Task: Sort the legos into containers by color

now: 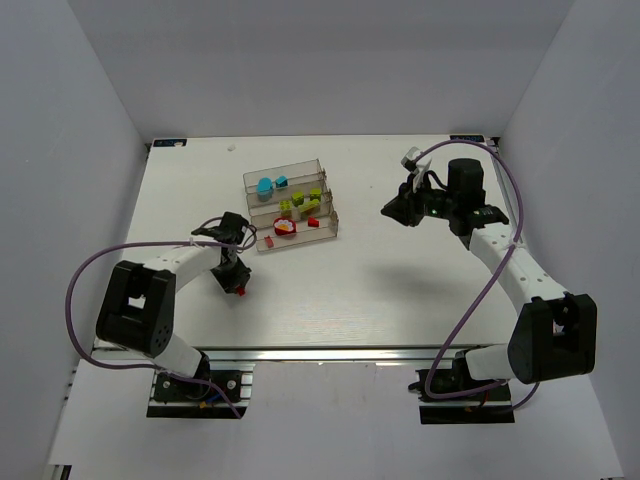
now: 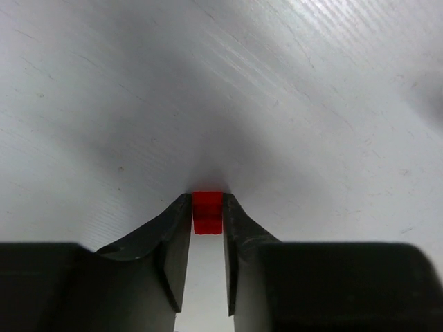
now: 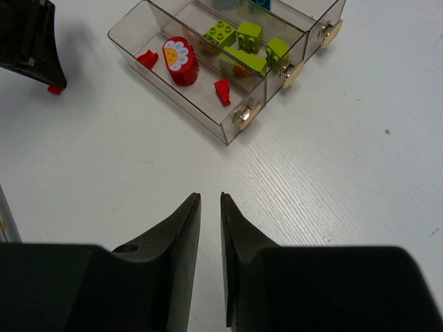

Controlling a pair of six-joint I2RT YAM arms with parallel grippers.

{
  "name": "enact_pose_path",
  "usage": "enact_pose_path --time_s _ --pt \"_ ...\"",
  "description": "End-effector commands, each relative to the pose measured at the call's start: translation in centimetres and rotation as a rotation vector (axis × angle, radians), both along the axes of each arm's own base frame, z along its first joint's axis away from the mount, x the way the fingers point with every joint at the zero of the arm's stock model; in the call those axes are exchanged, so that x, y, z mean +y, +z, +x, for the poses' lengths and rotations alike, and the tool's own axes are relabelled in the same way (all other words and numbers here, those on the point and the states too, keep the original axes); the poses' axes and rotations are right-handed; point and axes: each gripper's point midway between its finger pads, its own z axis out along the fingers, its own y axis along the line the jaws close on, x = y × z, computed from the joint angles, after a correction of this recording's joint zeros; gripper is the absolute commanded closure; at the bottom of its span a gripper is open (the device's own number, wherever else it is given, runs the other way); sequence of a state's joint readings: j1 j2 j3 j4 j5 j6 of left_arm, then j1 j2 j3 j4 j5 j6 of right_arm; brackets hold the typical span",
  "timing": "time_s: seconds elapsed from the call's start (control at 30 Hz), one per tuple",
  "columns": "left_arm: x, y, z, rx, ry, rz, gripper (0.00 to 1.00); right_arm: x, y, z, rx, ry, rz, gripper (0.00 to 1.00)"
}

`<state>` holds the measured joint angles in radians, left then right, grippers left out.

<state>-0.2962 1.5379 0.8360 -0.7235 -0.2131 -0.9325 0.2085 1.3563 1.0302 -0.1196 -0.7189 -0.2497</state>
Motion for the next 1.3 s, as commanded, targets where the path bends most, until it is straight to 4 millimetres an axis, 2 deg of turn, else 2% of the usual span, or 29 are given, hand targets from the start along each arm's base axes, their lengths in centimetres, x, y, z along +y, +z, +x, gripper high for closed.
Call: enact_pose_path --time_s 0.0,0.13,0.2,0.27,0.3,0.37,0.43,0.47,0.53,0.57,0.63,0.67,0.73,0.77,0.8,0.87,0.9,0.93,1.0,1.03,1.07,1.1,1.2,1.27 --pt "-0.3 -1.0 -1.4 0.034 -0.021 -0.013 0.67 0.0 1.4 0.1 -0.053 0.012 0.022 0.76" --pt "-1.0 -0.4 -0.9 0.006 -0.057 -0.036 0.76 -0.1 1.5 0.1 -0.054 0.01 0.023 0.76" --pt "-1.3 0.0 -0.3 -0.009 -0.112 -0.041 0.83 -0.1 1.6 0.1 -0.057 0.01 0.023 0.76" --pt "-1.8 1.3 1.4 -0.056 -0.202 -0.048 0.88 -0.2 1.6 0.2 -0.058 0.007 0.023 0.77" --pt "-2.0 2.0 2.1 -0.083 -0.236 -0.048 0.96 -0.2 1.6 0.1 -0.056 0.007 0.023 0.77" --pt "-3.1 4.4 4.5 -0.189 -0.322 -0.07 1.0 -0.3 1.7 0.2 -0.059 0.005 0.025 0.77" --pt "-4.1 6.8 6.6 -0.318 -0.452 -0.078 1.0 -0.3 1.7 0.1 -0.059 0.008 0.025 0.76" --pt "-5.7 8.6 6.8 -0.39 -0.598 -0.132 1.0 -0.4 1.8 0.1 -0.062 0.005 0.025 0.77" --pt "-7.0 11.3 8.6 -0.547 -0.718 -0.153 1.0 -0.4 1.8 0.1 -0.059 0.006 0.027 0.77" --pt "-7.8 12.4 8.6 -0.608 -0.835 -0.152 1.0 -0.5 1.8 0.2 -0.061 0.003 0.027 0.77" --pt "-8.1 13.7 9.8 -0.697 -0.911 -0.127 1.0 -0.5 1.9 0.1 -0.06 0.004 0.029 0.77" --pt "-8.0 13.8 10.2 -0.707 -0.961 -0.09 1.0 -0.6 2.0 0.1 -0.063 0.003 0.03 0.77" --pt "-8.9 14.2 11.5 -0.731 -1.04 -0.086 1.0 -0.7 1.9 0.1 -0.059 0.002 0.031 0.77" --pt "-9.1 14.0 12.1 -0.73 -1.118 -0.054 1.0 -0.6 1.9 0.0 -0.058 0.006 0.032 0.77" --pt "-9.7 14.0 13.5 -0.727 -1.161 -0.049 1.0 -0.7 1.8 0.1 -0.057 0.003 0.032 0.77" --pt "-10.1 13.3 14.7 -0.695 -1.236 -0.034 1.0 -0.7 1.9 0.1 -0.055 0.004 0.034 0.77" --pt "-10.7 14.7 16.3 -0.721 -1.26 -0.024 1.0 -0.7 1.9 0.0 -0.054 0.002 0.033 0.77" --pt "-10.8 12.6 16.8 -0.649 -1.272 -0.04 1.0 -0.8 1.9 0.1 -0.054 0.001 0.033 0.77" --pt "-11.2 11.9 18.3 -0.616 -1.283 -0.047 0.98 -1.0 2.1 0.1 -0.06 -0.004 0.035 0.77" --pt "-11.3 11.7 18.6 -0.604 -1.282 -0.052 0.94 -1.1 2.2 0.1 -0.066 -0.005 0.036 0.76" --pt "-11.4 11.5 18.9 -0.594 -1.274 -0.053 0.79 -1.2 2.3 0.2 -0.067 -0.009 0.037 0.77" --pt "-11.4 11.2 19.3 -0.581 -1.268 -0.055 0.72 -1.3 2.3 0.2 -0.067 -0.011 0.038 0.77" --pt "-11.5 11.7 19.7 -0.601 -1.258 -0.046 0.62 -1.5 2.2 0.3 -0.064 -0.013 0.04 0.76" --pt "-11.9 12.2 19.3 -0.622 -1.262 -0.049 0.58 -1.6 2.0 0.3 -0.057 -0.017 0.04 0.76"
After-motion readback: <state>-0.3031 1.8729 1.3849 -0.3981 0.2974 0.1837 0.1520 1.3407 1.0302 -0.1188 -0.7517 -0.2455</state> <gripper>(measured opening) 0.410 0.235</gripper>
